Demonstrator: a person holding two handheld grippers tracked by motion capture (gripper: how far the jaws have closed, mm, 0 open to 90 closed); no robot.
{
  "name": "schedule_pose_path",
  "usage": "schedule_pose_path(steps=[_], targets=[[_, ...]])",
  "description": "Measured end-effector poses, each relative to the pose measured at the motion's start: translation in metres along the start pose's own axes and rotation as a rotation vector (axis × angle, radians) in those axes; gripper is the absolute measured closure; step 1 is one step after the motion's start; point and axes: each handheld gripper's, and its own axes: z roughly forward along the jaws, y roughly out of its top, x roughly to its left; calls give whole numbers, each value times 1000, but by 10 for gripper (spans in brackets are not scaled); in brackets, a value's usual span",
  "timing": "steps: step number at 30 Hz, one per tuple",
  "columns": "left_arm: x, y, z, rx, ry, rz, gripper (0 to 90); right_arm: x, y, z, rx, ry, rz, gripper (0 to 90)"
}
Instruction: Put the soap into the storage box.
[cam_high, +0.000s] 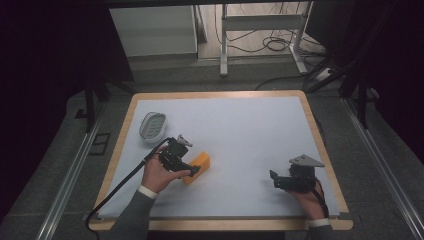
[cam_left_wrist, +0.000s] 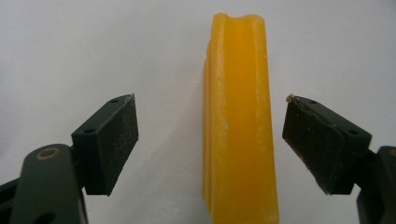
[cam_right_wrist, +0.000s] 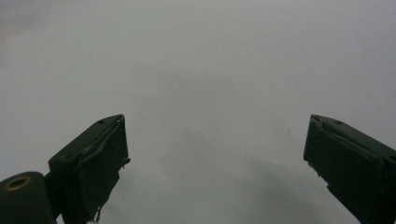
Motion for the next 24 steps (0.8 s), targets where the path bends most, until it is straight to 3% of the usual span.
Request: schedule_pose_path(steps=[10,12,19,24], targets=[[-6,9,13,34,-12,12,216,1,0,1,6,-1,0,63],[-7,10,18,59,11,19,224,1,0,1,6,-1,-1,63],[-3,12,28,97,26,11,248,0,-1,1,4,-1,-2,63],[-2,13,33,106,16,5,290,0,0,1,5,-2,-2,63]])
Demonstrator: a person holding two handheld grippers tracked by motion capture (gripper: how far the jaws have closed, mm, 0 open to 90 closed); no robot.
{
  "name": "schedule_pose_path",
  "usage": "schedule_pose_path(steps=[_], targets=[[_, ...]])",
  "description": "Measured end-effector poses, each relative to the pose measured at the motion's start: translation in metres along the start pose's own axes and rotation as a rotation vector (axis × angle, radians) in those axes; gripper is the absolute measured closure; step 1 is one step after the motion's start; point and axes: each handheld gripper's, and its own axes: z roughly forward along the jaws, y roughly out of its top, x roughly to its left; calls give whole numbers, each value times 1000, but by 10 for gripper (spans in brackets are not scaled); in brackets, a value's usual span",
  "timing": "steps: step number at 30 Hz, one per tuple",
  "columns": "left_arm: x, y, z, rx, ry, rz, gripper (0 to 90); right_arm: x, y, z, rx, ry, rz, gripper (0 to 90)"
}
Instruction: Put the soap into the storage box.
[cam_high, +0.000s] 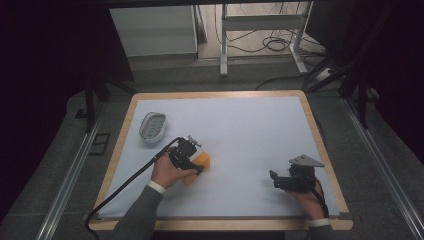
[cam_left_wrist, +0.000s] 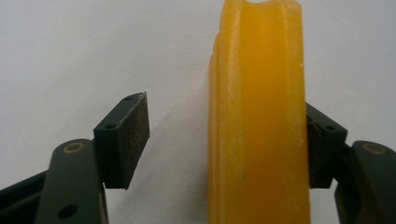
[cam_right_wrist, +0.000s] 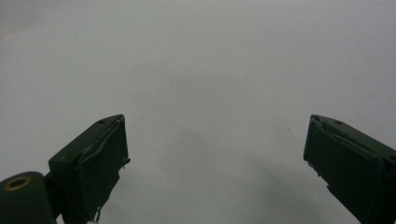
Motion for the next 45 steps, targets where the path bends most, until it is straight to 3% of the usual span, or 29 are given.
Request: schedule_pose_path(steps=[3,8,13,21,24,34,43,45], targets=[[-1,0,1,1,-20,1,346,0,0,0,0,1,0,63],[-4,0,5,24,-19,16,403,0,0,0,1,0,-1,63],[-7,0,4,29,-55,25,582,0,0,0,0,-1,1,63],[-12,-1,2,24,-18,59,605,-1,0,0,0,-1,1,63],[-12,0,0,22,-44,67,606,-1,-1,0,0,-4,6,63],[9,2,-28,-15,-50,38,607,-3,0,-2,-9,-7,10,63],[38,-1,-62,-57,-13,-22,607,-6,0,-3,-11,-11,23,63],[42,0,-66,-54,12,-22,607,-6,0,-4,-15,-15,23,64]])
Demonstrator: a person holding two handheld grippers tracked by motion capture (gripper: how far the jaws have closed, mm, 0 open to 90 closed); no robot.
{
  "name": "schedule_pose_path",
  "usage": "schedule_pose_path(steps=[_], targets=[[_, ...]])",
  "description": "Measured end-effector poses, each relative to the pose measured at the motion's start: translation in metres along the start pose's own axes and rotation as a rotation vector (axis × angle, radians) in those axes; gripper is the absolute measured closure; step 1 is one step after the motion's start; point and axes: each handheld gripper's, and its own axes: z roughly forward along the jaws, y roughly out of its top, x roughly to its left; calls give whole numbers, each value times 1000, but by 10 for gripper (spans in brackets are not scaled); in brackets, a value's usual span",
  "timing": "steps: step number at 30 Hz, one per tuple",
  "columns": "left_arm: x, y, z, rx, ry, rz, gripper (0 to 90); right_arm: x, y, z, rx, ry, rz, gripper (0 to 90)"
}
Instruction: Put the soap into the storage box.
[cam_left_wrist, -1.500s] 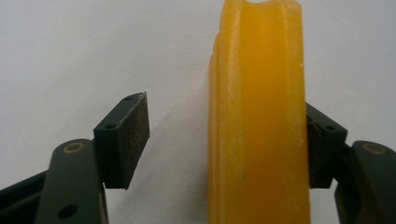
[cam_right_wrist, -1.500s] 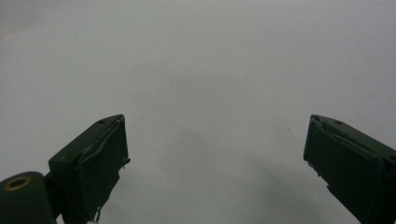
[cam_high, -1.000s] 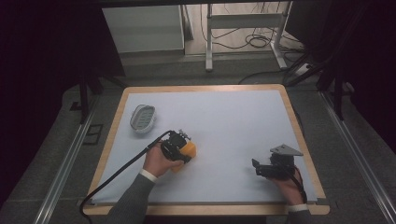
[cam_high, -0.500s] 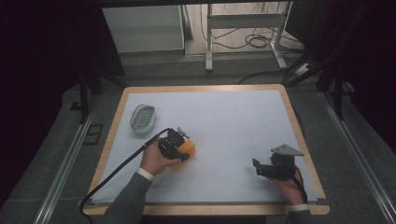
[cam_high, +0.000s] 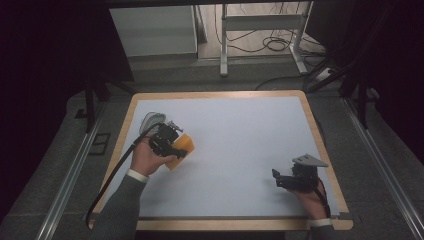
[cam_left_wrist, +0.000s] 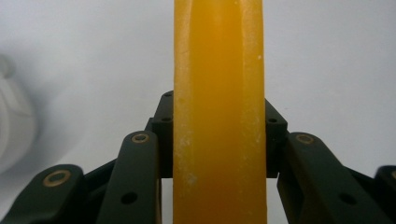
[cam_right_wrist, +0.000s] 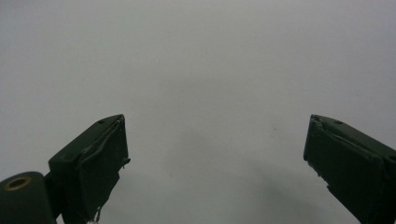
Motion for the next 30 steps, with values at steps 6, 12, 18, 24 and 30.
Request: schedule_pose_path(steps=[6,12,18,24,30], targets=[[12,3,-14,-19,11,-16,607,-1,0,-2,-3,0,8,65],[22,13,-26,-31,17,-18,607,-3,0,-2,-7,-5,16,65],[31,23,-32,-55,21,-30,607,-4,0,-3,-10,-8,19,65],[37,28,-36,-55,50,-42,608,-6,0,-4,-13,-12,29,65],[53,31,-34,-44,44,-82,607,-6,0,-3,-10,-11,26,65]])
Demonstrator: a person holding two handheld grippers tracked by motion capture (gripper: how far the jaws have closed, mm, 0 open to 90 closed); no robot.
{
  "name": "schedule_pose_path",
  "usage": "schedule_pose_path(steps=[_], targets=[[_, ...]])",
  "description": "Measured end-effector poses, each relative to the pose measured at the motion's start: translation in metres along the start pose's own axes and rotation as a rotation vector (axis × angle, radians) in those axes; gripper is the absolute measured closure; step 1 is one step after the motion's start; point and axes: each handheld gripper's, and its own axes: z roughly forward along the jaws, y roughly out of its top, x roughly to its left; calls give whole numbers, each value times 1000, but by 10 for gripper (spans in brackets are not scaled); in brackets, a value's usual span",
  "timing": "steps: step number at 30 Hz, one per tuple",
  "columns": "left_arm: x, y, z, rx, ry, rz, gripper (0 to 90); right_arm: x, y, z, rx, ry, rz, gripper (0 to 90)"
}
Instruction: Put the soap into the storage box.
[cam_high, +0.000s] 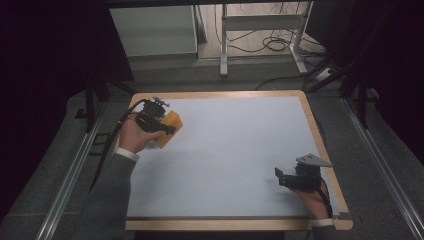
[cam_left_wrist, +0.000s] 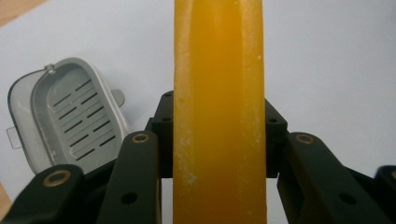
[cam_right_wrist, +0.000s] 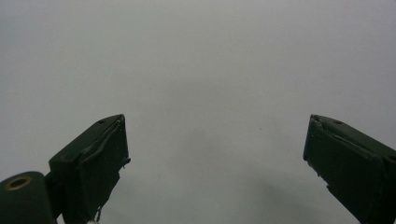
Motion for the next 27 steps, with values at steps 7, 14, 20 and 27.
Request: schedule_pose_path(steps=[7,14,20,27], targets=[[18,3,1,1,16,-49,607,-1,0,0,1,1,3,65],[31,6,4,-1,16,-90,607,-1,0,1,3,2,-2,65],[43,7,7,8,25,-122,607,-2,-1,2,5,-3,1,65],[50,7,10,13,28,-136,608,-3,-1,0,2,-6,5,65]])
